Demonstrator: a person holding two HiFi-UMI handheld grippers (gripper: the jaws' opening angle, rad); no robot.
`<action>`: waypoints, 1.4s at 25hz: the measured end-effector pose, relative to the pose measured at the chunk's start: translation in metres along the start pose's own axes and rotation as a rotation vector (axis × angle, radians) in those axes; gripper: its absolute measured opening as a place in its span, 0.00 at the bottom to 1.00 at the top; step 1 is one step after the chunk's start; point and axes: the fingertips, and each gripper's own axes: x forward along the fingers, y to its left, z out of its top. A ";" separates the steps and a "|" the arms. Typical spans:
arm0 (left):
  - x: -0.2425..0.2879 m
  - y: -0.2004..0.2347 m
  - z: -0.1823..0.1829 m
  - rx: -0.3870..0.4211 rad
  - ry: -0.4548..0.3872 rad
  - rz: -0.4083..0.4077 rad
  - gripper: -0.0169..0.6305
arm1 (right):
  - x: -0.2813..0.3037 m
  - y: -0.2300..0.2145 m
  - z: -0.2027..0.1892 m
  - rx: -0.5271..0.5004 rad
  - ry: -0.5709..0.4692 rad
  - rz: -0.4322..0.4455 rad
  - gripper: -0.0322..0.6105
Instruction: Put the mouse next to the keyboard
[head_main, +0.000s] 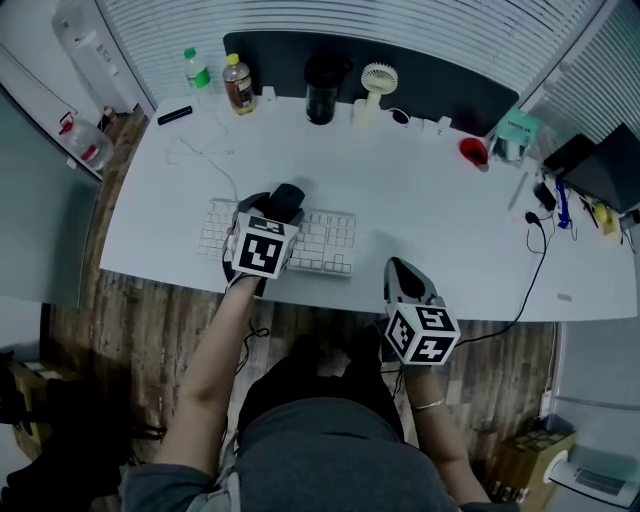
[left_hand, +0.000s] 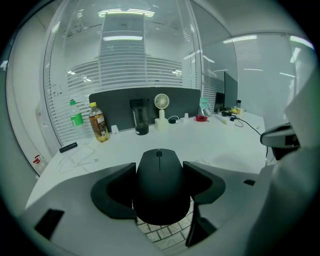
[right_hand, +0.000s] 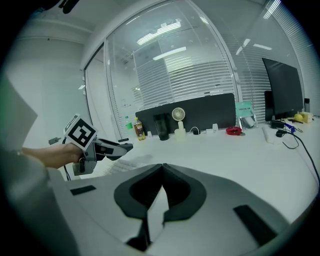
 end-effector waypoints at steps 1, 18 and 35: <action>0.000 -0.003 0.000 -0.008 0.003 0.009 0.49 | 0.000 -0.005 0.001 -0.001 0.004 0.007 0.06; 0.008 -0.080 0.003 -0.141 0.053 0.188 0.49 | -0.003 -0.098 0.014 -0.071 0.066 0.196 0.06; 0.035 -0.176 0.000 -0.228 0.078 0.202 0.49 | -0.017 -0.155 0.012 -0.082 0.088 0.252 0.06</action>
